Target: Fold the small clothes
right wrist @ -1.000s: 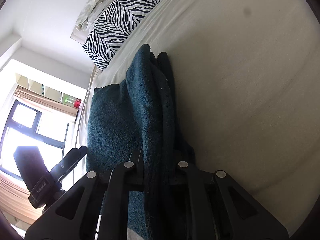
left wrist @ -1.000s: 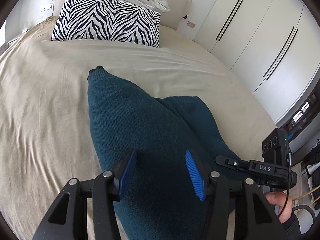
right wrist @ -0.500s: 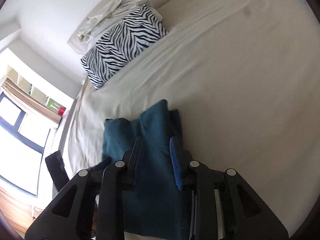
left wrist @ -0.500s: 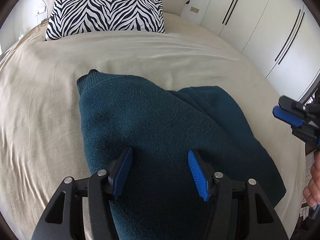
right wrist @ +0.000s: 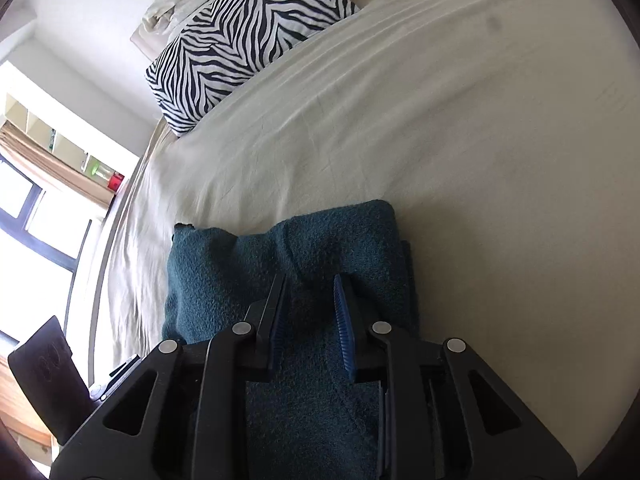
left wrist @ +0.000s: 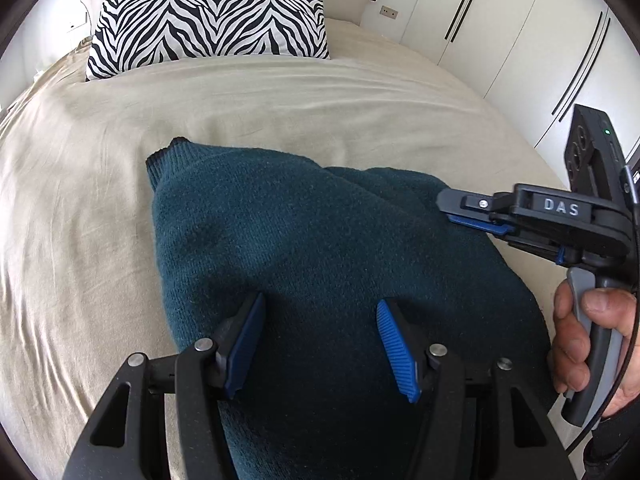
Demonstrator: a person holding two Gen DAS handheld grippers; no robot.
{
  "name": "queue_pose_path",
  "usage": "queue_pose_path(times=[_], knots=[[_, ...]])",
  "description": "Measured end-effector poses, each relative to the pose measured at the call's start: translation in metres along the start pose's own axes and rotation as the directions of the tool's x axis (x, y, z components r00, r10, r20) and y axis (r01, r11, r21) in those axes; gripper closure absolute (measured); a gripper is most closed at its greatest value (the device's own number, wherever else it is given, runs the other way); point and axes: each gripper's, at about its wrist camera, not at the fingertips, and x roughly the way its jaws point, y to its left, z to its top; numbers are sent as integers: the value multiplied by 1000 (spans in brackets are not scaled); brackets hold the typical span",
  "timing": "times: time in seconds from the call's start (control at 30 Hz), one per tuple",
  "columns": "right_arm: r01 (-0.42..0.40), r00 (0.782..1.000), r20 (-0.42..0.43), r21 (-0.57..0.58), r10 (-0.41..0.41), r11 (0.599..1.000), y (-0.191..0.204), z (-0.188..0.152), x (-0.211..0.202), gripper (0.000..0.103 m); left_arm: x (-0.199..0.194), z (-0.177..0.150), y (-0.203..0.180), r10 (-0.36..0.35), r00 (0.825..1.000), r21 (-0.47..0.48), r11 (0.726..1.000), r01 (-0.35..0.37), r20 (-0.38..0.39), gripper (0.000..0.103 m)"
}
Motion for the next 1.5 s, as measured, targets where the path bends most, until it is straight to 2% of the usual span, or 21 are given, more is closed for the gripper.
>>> queue_pose_path(times=[0.07, 0.13, 0.2, 0.23, 0.3, 0.4, 0.47, 0.57, 0.63, 0.67, 0.7, 0.8, 0.9, 1.0, 1.07, 1.13, 1.2, 1.23, 1.33, 1.4, 1.5], knots=[[7, 1000, 18, 0, -7, 1000, 2, -11, -21, 79, -12, -4, 2, -12, 1000, -22, 1000, 13, 17, 45], [-84, 996, 15, -27, 84, 996, 8, -28, -44, 79, -31, -10, 3, -14, 999, -50, 999, 16, 44, 50], [-116, 993, 2, -73, 117, 991, 13, -52, -64, 78, -45, -21, 2, -15, 998, -59, 998, 19, 69, 50], [-112, 994, -8, -88, 111, 990, 12, -64, -68, 77, -45, -27, 1, -8, 997, -58, 998, 12, 73, 50], [-101, 994, -41, -72, 98, 992, -3, -84, -63, 59, -35, -36, -5, 19, 998, -19, 1000, -18, 59, 51], [-172, 985, -15, -61, 172, 983, -23, -101, -57, 62, -32, -38, -13, 59, 996, 30, 998, -61, 60, 50], [-168, 986, -13, -38, 168, 985, -21, -102, -67, 60, -44, -35, -12, 45, 997, 0, 999, -45, 66, 50], [-93, 995, 23, -60, 94, 994, -15, -104, -95, 56, -75, -42, -1, 12, 988, -71, 997, -1, 152, 45], [-70, 995, 64, -71, 75, 995, -18, -101, -113, 46, -89, -49, 12, 20, 981, -136, 991, 6, 192, 36], [-67, 995, 74, -61, 72, 996, -24, -97, -119, 36, -89, -52, 21, 8, 982, -170, 985, 24, 186, 36], [-68, 995, 74, -49, 71, 997, -30, -96, -122, 33, -84, -54, 29, -13, 987, -203, 978, 46, 160, 36], [-71, 997, -12, 8, 71, 997, -53, -85, -113, 33, -61, -60, 51, -94, 993, -294, 949, 111, 72, 36], [-129, 986, -92, 76, 136, 989, -67, -79, -89, 33, -43, -64, 57, -194, 981, -346, 919, 190, 22, 36], [-173, 972, -146, 75, 183, 982, -61, -73, -61, 33, -27, -59, 55, -225, 974, -352, 913, 207, -11, 29], [-181, 966, -180, 53, 188, 982, -53, -68, -45, 33, -17, -52, 56, -230, 973, -369, 906, 207, -18, 28], [-166, 964, -203, 51, 173, 985, -47, -62, -31, 43, -12, -45, 56, -218, 975, -378, 906, 189, -36, 33], [-90, 970, -224, 8, 90, 996, -37, -58, -20, 67, -10, -39, 50, -181, 982, -344, 927, 151, -57, 39], [-64, 972, -230, -20, 57, 998, -31, -57, -17, 68, -10, -39, 47, -168, 984, -327, 935, 138, -64, 44], [43, 978, -195, -150, -72, 988, -2, -65, -21, 77, -19, -41, 42, -143, 987, -303, 946, 116, -67, 55], [126, 976, -142, -251, -166, 960, 22, -76, -31, 81, -34, -44, 40, -121, 990, -286, 953, 98, -66, 59], [166, 977, -75, -332, -202, 928, 58, -96, -53, 83, -70, -56, 33, -54, 998, -219, 975, 44, -41, 60]])
